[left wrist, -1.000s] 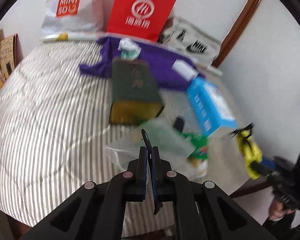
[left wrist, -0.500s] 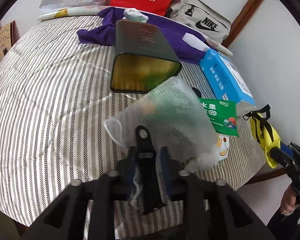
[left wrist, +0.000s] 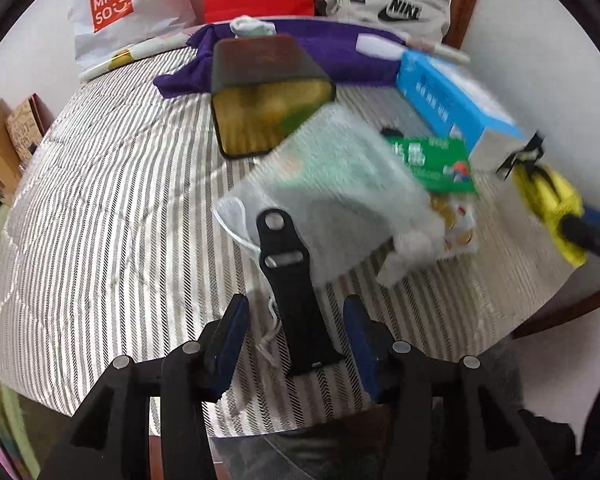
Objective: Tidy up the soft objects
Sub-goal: 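Carry the mesh bag and yellow pouch with both tools toward the purple towel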
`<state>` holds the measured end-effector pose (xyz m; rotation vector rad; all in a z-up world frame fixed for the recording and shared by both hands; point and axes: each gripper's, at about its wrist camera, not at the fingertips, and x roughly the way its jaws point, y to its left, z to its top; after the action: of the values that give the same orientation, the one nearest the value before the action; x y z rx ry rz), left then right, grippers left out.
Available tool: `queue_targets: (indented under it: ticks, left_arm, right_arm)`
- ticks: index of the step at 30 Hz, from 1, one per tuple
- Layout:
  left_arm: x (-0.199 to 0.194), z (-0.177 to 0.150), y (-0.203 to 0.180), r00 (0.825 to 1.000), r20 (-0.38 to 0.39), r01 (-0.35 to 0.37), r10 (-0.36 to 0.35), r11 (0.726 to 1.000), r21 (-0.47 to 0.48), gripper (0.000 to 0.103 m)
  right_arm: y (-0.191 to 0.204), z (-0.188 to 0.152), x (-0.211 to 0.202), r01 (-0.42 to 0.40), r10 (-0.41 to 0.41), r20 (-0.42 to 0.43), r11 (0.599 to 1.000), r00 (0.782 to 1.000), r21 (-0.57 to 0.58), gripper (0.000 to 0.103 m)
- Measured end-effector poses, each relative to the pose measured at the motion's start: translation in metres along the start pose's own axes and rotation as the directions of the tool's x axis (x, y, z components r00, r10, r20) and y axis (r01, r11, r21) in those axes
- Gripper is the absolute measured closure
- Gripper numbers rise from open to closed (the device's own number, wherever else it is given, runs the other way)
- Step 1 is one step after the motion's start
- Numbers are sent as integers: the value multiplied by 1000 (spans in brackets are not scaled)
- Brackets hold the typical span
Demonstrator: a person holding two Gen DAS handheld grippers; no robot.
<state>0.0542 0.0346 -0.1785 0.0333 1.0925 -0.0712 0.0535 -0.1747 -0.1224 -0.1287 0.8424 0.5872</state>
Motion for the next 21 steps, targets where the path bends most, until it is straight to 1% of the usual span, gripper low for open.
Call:
queue_targets:
  ticks: [2,3,4,6,11,13,15,19,21]
  left_arm:
    - [0,-3,-6,999,24,-43,43,999,12,57]
    - [-1,-3,-6,998,35,-43,43,999,7,66]
    - [-2,-4,-5,998,42,-44,44,999,2,81]
    - [-3,-4,-1,998,40,-46,47,999,-12,82]
    - [-5,-8,20,998,50,35,-31,996,-81,81]
    - [-4,-6,24,998,50,52,-48,994,-93,81]
    - [0,-1,23,997,58,46,-41,994,-96,81]
    - [5,9,13,997,72,-21,24,999,-40,83]
    - [2,11,13,997,79,-25,27,999,-33,83]
  right_arm:
    - [0,-1,-1,-4,4,2,1000,1000,-1,83]
    - [0,0,-1,-5,5,4,1000,1000,0,83]
    - [0,-1,-2,-5,4,6,1000,1000,2,83]
    - [-2,-1,-4,-1,1,12,1000,1000,6,83]
    - [-8,0,-12,15,-15,34,1000,999,12,83]
    - [-8,2,-14,20,-20,41,1000,999,10,83]
    - [-8,3,-16,25,-25,45,1000,999,6,83]
    - [-6,5,-15,28,-28,42,1000,999,1,83]
    - [-6,5,-14,32,-32,35,999,999,-2,83]
